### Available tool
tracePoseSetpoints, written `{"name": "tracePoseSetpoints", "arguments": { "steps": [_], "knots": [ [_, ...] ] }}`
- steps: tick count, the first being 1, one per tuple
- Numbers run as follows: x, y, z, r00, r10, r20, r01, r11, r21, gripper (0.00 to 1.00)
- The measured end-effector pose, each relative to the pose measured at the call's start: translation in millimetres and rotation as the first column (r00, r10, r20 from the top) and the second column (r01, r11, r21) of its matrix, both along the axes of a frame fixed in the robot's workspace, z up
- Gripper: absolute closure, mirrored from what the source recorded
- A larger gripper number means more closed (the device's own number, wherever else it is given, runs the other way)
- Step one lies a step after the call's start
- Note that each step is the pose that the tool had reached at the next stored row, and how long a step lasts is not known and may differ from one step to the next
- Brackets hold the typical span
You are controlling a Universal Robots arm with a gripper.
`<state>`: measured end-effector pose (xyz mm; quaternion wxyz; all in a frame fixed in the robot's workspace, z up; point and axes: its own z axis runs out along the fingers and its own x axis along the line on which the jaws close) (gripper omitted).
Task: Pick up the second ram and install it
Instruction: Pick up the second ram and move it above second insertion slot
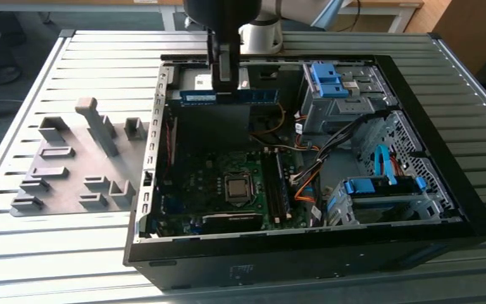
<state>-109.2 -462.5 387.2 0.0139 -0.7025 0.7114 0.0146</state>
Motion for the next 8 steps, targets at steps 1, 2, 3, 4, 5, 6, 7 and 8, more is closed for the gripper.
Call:
{"name": "tracePoseSetpoints", "arguments": {
  "steps": [1, 2, 3, 4, 5, 6, 7, 8],
  "knots": [
    [2.3, 0.0, 0.0, 1.0000, 0.000, 0.0000, 0.000, 1.0000, -0.0001, 0.86],
    [4.7, 0.0, -0.1, 1.0000, 0.000, 0.0000, 0.000, 1.0000, 0.0000, 0.86],
    [7.3, 0.0, -0.2, 1.0000, 0.000, 0.0000, 0.000, 1.0000, 0.0001, 0.86],
    [9.6, 0.0, -0.2, 1.0000, 0.000, 0.0000, 0.000, 1.0000, 0.0000, 0.86],
    [11.8, 0.0, -0.3, 1.0000, 0.000, 0.0000, 0.000, 1.0000, 0.0000, 0.86],
    [14.1, 0.0, -0.3, 1.0000, 0.000, 0.0000, 0.000, 1.0000, 0.0000, 0.86],
    [16.7, 0.0, -0.3, 1.0000, 0.000, 0.0000, 0.000, 1.0000, 0.0000, 0.86],
    [19.1, 0.0, -0.4, 1.0000, 0.000, 0.0000, 0.000, 1.0000, 0.0000, 0.86]
  ]
}}
